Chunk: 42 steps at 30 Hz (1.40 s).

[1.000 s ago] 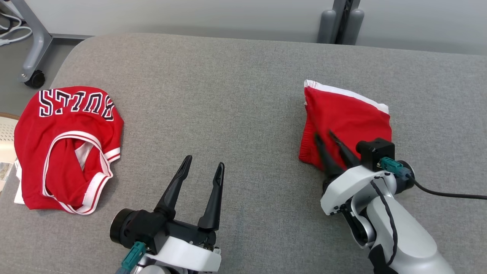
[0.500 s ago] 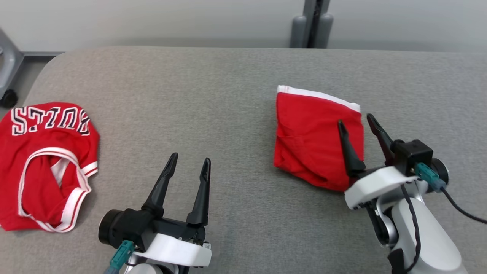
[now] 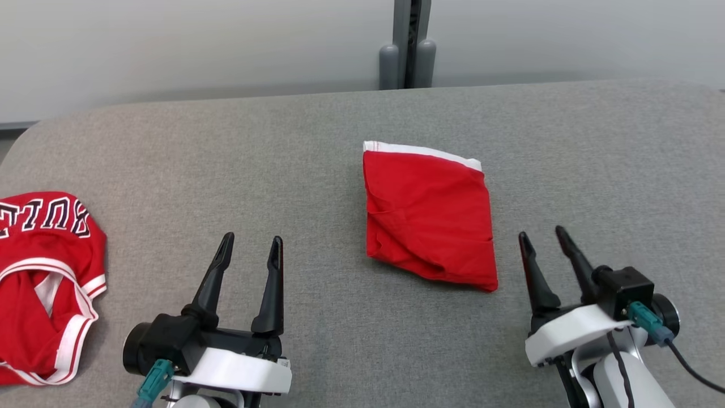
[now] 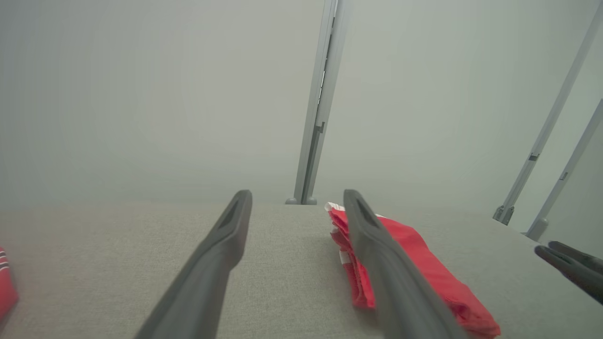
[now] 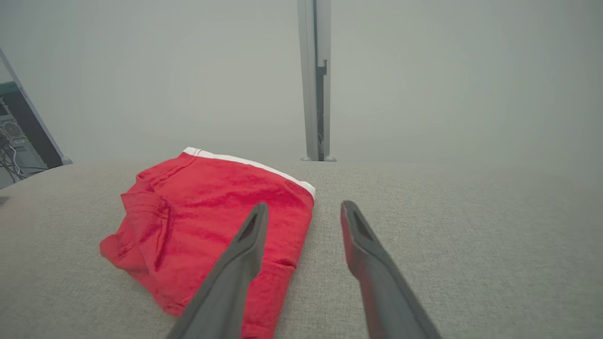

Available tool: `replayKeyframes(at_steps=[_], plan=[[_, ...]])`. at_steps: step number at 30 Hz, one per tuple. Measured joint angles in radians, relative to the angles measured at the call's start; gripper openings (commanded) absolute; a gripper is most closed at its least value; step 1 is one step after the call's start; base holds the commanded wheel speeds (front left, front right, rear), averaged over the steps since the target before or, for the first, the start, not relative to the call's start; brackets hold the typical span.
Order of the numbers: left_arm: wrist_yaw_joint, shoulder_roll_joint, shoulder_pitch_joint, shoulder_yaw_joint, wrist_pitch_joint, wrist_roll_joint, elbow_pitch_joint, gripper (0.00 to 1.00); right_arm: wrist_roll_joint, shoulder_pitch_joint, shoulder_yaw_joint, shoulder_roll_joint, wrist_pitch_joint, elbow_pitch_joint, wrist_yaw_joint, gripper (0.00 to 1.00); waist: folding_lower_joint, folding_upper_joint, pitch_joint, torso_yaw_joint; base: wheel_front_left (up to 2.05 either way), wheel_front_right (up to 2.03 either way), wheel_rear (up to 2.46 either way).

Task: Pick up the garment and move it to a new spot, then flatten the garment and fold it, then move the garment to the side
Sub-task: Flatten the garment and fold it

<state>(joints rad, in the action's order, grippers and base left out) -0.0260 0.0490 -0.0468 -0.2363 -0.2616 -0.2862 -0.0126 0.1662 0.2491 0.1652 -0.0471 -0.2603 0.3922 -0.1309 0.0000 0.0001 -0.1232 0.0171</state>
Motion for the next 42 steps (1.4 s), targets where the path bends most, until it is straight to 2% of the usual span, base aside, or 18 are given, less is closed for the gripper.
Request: replayKeyframes(at_steps=[7,15,33,42], plan=[[0.003,0.000,0.002,0.005,0.000,-0.003,-0.002,1.00,0.000,-0.026,0.012,0.000,0.000,-0.024,0.000,0.00,0.0000,0.0000,0.020,0.007,0.00,0.00,0.00],[0.008,0.000,0.002,-0.008,0.000,-0.003,-0.004,1.00,0.001,-0.002,0.043,0.000,0.000,-0.002,0.000,0.00,0.0000,0.0000,0.014,-0.028,0.00,0.00,0.00],[0.006,0.000,-0.005,-0.052,0.000,-0.023,-0.009,1.00,0.015,0.289,0.244,-0.027,-0.001,0.406,0.000,0.00,0.0000,0.0000,-0.015,-0.153,0.00,0.00,0.00],[0.001,0.000,-0.024,-0.064,0.000,-0.032,-0.009,1.00,0.058,0.339,0.322,-0.043,-0.001,0.481,0.000,0.00,0.0000,0.0000,-0.046,-0.184,0.00,0.00,0.00]])
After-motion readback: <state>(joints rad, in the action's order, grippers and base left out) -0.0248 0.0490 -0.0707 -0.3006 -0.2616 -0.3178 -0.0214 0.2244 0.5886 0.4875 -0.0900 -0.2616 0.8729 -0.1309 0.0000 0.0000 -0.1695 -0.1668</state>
